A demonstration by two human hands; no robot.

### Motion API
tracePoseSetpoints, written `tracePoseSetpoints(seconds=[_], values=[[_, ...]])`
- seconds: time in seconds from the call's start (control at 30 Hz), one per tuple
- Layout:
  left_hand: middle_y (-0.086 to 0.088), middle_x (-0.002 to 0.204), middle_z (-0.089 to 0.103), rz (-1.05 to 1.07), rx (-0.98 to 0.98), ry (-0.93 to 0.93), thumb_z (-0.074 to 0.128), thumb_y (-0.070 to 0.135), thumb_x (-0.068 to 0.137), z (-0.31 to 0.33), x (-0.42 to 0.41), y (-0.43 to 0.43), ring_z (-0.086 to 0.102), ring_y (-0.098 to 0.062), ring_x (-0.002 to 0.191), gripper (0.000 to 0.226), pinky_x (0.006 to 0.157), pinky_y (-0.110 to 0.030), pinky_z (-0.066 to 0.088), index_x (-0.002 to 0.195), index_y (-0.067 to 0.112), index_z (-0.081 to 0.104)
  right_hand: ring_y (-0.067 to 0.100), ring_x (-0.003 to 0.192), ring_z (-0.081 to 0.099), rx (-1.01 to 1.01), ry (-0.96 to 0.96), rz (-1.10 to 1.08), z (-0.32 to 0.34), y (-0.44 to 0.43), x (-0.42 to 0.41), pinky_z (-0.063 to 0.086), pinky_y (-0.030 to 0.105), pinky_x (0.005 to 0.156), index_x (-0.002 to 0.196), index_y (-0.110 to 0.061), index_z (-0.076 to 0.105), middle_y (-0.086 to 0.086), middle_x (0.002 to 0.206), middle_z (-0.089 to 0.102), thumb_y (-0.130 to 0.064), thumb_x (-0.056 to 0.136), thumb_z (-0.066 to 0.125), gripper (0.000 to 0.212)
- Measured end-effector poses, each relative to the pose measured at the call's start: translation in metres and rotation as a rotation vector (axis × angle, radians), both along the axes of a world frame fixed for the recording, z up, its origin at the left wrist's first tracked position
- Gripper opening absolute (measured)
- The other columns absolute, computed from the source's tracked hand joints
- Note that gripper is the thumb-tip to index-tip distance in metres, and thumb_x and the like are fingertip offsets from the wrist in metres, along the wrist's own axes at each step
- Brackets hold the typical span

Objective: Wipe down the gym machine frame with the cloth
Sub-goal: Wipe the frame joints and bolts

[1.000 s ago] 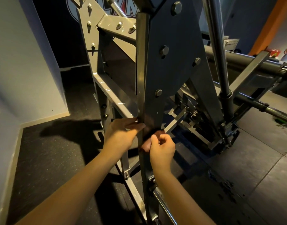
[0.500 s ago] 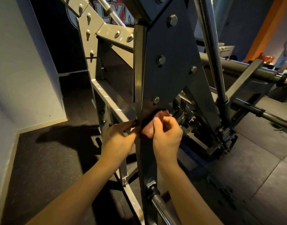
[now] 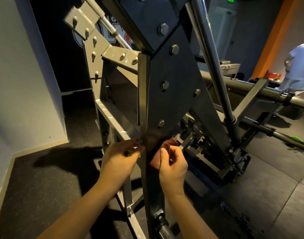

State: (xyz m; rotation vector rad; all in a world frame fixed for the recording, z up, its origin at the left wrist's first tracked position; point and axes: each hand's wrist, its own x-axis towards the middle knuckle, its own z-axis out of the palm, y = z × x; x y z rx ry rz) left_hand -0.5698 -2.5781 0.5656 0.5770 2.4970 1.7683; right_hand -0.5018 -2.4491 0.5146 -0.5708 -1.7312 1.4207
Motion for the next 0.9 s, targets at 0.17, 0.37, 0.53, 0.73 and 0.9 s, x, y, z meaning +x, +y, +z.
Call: tracePoseSetpoints(seconds=[0.17, 0.37, 0.53, 0.73, 0.9], values=[[0.017, 0.103, 0.068, -0.005, 0.025, 0.088, 0.074, 0.042, 0.089, 0.021, 0.005, -0.001, 0.061, 0.003, 0.098, 0.02, 0.083, -0.018, 0.047, 0.107, 0.041, 0.066, 0.01, 0.087, 0.068, -0.096, 0.006, -0.081, 0.016, 0.014, -0.003, 0.056, 0.025, 0.072, 0.096, -0.019, 0.065, -0.002, 0.09, 0.068, -0.019, 0.101, 0.059, 0.007], [0.007, 0.116, 0.066, 0.012, 0.082, 0.185, 0.073, 0.05, 0.087, 0.044, 0.005, 0.007, 0.061, -0.012, 0.113, 0.042, 0.095, -0.03, 0.049, 0.122, 0.029, 0.065, 0.008, 0.095, 0.068, 0.01, 0.038, 0.105, 0.015, -0.003, 0.006, 0.059, 0.026, 0.082, 0.1, -0.021, 0.064, -0.006, 0.096, 0.069, -0.019, 0.101, 0.06, 0.005], [0.013, 0.112, 0.059, 0.018, 0.115, 0.19, 0.074, 0.049, 0.087, 0.07, 0.008, 0.014, 0.056, -0.01, 0.111, 0.028, 0.096, -0.029, 0.045, 0.105, 0.048, 0.053, 0.008, 0.087, 0.07, -0.1, -0.122, 0.085, 0.016, 0.03, 0.024, 0.061, 0.033, 0.08, 0.097, -0.02, 0.066, 0.0, 0.093, 0.07, -0.021, 0.099, 0.062, 0.005], [0.012, 0.087, 0.062, -0.017, 0.125, 0.194, 0.074, 0.038, 0.091, 0.085, 0.013, 0.014, 0.056, 0.022, 0.07, 0.022, 0.057, 0.003, 0.04, 0.105, 0.044, 0.059, -0.002, 0.09, 0.063, 0.048, 0.176, -0.111, 0.113, 0.05, 0.003, 0.056, 0.017, 0.076, 0.102, -0.021, 0.062, -0.006, 0.097, 0.065, -0.022, 0.103, 0.058, 0.004], [0.004, 0.095, 0.062, -0.012, 0.062, 0.106, 0.075, 0.045, 0.087, 0.089, 0.007, 0.009, 0.06, -0.001, 0.079, 0.028, 0.063, -0.003, 0.04, 0.107, 0.043, 0.056, 0.003, 0.096, 0.066, 0.24, 0.201, 0.059, 0.124, 0.027, -0.001, 0.057, 0.019, 0.083, 0.104, -0.019, 0.064, -0.009, 0.096, 0.067, -0.016, 0.102, 0.059, 0.006]])
